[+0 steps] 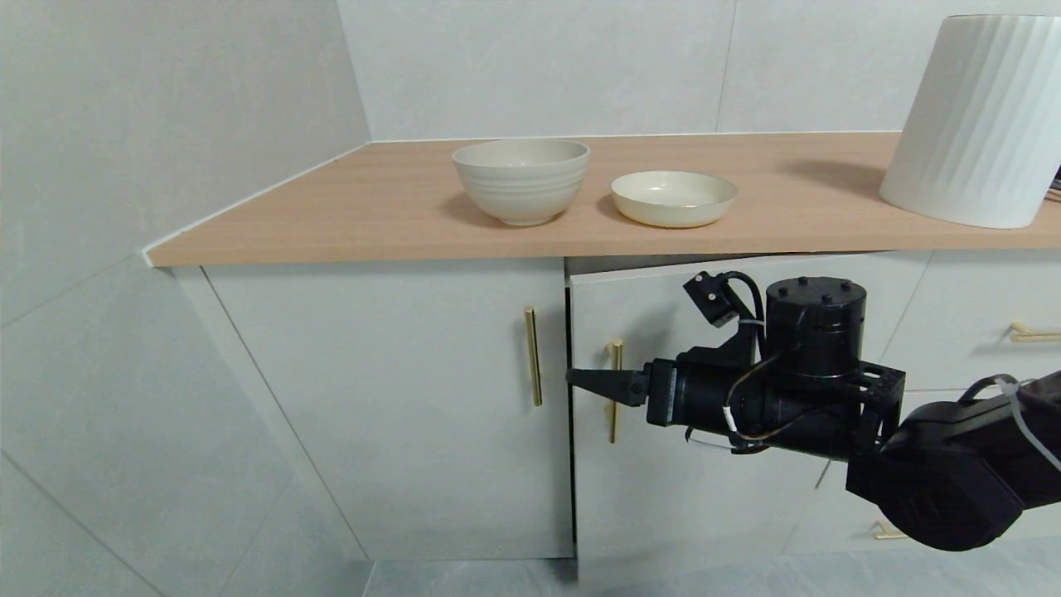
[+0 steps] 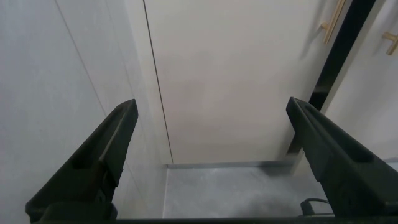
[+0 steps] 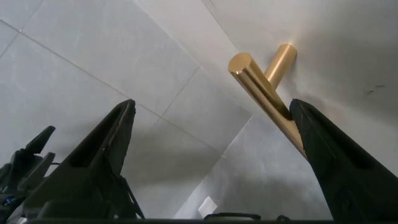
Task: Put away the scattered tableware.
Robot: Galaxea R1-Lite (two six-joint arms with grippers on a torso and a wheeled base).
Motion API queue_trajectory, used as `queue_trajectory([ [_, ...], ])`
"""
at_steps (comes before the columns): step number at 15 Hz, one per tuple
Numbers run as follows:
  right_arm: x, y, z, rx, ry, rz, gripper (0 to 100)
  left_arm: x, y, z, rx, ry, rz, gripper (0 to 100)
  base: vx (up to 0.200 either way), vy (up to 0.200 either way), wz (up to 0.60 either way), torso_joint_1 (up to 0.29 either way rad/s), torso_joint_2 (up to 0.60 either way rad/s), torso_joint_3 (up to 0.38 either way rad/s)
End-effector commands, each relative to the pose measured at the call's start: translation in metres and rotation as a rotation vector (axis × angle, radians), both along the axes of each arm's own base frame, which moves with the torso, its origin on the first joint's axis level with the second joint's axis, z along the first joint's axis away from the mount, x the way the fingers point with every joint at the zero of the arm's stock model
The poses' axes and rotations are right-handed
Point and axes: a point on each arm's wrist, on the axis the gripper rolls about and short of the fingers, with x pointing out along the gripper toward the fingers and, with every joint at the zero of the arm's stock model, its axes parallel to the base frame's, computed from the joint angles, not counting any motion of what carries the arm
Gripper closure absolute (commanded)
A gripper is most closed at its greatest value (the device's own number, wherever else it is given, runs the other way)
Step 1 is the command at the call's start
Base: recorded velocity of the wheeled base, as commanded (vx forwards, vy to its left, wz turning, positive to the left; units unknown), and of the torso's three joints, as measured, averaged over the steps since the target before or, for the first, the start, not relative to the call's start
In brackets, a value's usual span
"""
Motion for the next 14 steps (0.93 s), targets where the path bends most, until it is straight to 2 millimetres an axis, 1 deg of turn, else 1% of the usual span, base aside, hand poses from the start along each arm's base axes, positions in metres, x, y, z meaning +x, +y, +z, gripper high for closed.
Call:
queue_trajectory([
  [1, -0.005, -0.003, 0.003, -0.003, 0.010, 0.020, 0, 0.000, 0.000, 0.000, 0.000, 0.000, 0.000, 0, 0.000, 0.000, 0.00, 0.000, 0.00, 0.000],
  [4, -0.014, -0.008, 0.009, -0.014, 0.039, 0.079, 0, 0.000, 0.000, 0.000, 0.000, 0.000, 0.000, 0, 0.000, 0.000, 0.00, 0.000, 0.00, 0.000],
  [9, -0.015, -0.010, 0.008, -0.019, 0.041, 0.079, 0, 0.000, 0.000, 0.000, 0.000, 0.000, 0.000, 0, 0.000, 0.000, 0.00, 0.000, 0.00, 0.000],
  [14, -0.022, -0.014, 0.012, -0.030, 0.051, 0.086, 0, 0.000, 0.000, 0.000, 0.008, 0.000, -0.003, 0, 0.000, 0.000, 0.00, 0.000, 0.00, 0.000],
])
